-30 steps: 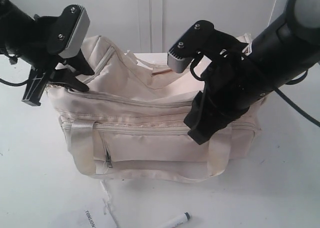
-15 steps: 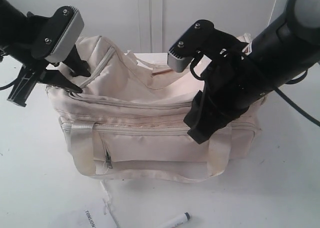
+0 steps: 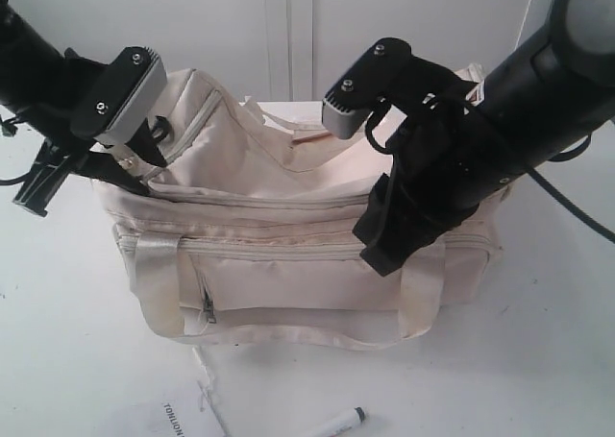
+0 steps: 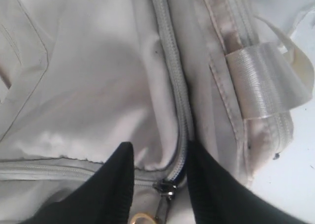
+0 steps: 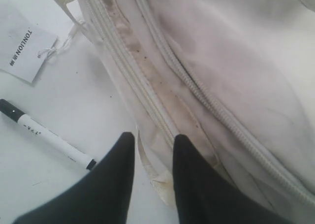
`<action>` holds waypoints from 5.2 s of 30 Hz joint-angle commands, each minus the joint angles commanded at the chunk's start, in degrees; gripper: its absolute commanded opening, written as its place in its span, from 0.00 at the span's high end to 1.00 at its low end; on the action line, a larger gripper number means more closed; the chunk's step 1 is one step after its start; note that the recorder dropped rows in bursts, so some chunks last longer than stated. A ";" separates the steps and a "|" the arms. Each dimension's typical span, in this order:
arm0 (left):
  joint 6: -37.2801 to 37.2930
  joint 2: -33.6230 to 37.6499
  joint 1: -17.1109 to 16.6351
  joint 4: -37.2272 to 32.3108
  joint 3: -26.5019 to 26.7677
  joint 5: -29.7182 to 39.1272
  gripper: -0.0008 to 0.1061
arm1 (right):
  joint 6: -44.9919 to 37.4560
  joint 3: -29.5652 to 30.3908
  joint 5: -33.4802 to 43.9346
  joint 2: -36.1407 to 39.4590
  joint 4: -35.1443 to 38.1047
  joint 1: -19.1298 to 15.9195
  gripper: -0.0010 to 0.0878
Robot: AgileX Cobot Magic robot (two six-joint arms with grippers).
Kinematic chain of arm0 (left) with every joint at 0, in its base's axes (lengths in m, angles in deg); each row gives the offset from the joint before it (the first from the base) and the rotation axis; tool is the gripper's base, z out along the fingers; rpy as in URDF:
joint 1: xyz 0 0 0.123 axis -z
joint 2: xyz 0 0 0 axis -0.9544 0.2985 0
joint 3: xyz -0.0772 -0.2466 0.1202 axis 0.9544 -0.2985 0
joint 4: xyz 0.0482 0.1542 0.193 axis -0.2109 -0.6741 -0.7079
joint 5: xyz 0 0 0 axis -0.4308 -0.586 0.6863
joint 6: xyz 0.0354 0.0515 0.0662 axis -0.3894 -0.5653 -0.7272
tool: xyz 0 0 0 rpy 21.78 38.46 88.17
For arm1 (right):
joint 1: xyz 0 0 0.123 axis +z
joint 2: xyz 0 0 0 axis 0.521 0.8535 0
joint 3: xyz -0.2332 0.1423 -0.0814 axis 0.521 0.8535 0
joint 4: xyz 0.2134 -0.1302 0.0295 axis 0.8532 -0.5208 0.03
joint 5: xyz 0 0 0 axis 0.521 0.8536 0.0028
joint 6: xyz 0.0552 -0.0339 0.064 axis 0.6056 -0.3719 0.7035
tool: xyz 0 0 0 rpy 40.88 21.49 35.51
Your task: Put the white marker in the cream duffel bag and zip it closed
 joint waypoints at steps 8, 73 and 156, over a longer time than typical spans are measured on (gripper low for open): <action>-6.11 2.59 0.00 12.07 0.00 -2.61 0.60 | 0.00 0.00 -0.21 0.00 0.00 0.00 0.69; -7.29 9.08 0.00 17.97 0.00 5.95 0.62 | 0.03 0.00 -2.23 0.00 0.22 0.00 0.69; 37.15 3.48 0.00 63.48 0.09 -34.54 0.99 | -46.48 0.00 -7.91 10.48 32.84 0.00 0.99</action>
